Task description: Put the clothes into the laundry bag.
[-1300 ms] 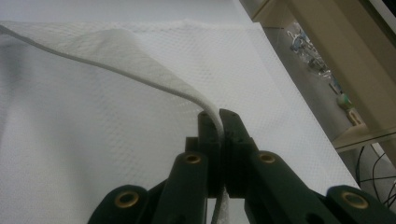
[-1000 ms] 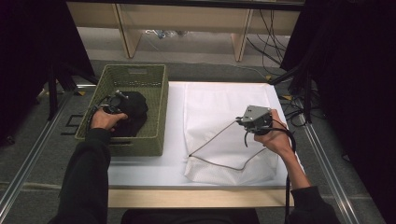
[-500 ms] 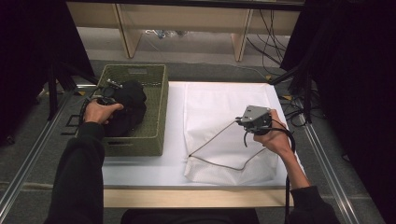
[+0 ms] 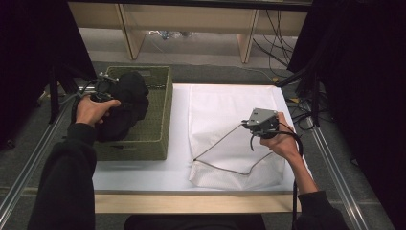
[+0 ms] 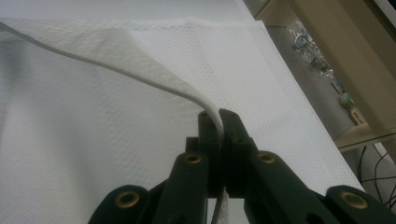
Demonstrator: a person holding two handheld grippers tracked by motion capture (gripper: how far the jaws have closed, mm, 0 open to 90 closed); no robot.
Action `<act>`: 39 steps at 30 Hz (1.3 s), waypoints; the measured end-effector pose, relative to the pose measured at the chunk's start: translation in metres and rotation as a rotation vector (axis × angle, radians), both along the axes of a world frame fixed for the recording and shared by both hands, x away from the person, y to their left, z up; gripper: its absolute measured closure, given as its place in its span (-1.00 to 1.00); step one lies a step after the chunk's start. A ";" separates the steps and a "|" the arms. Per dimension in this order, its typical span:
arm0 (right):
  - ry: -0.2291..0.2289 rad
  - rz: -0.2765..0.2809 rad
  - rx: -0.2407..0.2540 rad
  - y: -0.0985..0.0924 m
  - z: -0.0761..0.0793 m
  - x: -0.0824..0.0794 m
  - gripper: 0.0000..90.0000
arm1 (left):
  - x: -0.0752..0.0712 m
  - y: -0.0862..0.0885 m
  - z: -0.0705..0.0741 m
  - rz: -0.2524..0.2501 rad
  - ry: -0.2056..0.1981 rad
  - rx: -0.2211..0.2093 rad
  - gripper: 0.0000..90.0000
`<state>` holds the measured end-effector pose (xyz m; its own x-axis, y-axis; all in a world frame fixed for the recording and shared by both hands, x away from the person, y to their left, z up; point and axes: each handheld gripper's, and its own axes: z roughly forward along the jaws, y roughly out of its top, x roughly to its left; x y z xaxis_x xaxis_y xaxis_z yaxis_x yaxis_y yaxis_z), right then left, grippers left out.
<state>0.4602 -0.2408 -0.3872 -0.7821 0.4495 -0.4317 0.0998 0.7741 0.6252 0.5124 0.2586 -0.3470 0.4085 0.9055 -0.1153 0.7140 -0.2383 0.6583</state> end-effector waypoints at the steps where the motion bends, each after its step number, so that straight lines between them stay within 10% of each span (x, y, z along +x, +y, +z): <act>1: -0.011 0.014 0.000 -0.001 0.001 0.001 0.97 | -0.006 0.000 0.004 -0.014 -0.004 -0.002 0.20; 19: -0.017 0.013 0.001 -0.002 0.001 0.002 0.97 | -0.062 -0.009 0.059 -0.151 -0.116 -0.023 0.20; 39: -0.019 0.018 -0.006 0.000 0.002 0.001 0.97 | -0.122 -0.062 0.078 -0.343 -0.095 -0.131 0.20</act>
